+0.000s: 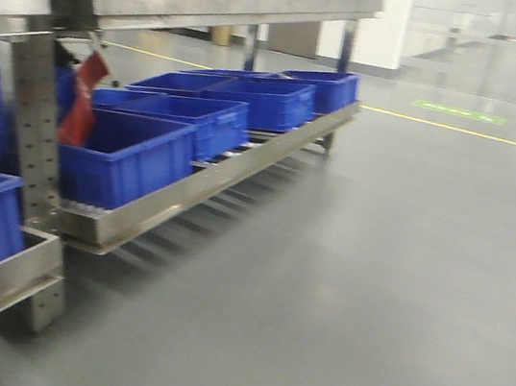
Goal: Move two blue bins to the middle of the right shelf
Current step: 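Turn and drive away from the shelf carrying the stacked bins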
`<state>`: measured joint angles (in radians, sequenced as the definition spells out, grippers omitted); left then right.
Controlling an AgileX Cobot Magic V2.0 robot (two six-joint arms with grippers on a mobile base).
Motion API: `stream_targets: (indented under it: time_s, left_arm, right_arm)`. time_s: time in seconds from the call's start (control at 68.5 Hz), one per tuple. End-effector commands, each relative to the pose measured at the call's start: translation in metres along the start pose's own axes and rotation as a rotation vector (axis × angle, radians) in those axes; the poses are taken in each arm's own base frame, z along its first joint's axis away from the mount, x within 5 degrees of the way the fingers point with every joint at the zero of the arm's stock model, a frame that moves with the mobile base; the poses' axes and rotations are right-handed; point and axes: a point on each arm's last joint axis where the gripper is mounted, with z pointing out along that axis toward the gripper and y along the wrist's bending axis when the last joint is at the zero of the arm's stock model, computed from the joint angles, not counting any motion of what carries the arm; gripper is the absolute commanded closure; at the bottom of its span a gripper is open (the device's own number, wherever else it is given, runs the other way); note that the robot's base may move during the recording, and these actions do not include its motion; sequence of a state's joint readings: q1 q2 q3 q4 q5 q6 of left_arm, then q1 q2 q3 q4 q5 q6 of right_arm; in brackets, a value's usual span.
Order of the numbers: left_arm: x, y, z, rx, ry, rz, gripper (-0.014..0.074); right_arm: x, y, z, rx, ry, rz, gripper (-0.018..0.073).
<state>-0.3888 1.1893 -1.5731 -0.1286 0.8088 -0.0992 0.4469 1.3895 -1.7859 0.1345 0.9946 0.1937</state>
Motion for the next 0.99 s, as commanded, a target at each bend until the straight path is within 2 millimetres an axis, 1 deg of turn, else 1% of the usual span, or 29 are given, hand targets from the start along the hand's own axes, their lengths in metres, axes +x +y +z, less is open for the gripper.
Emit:
stream_targets:
  time_s: [0.0, 0.978]
  left_arm:
    - [-0.011, -0.0045, -0.0115, 0.028, -0.099, 0.031, 0.0707]
    - [-0.011, -0.0045, -0.0115, 0.028, -0.099, 0.031, 0.0707]
  right_arm:
    - [-0.0118, 0.0028, -0.0114, -0.02, -0.114, -0.015, 0.0713]
    - [-0.0118, 0.0028, -0.0114, -0.02, -0.114, -0.015, 0.0713]
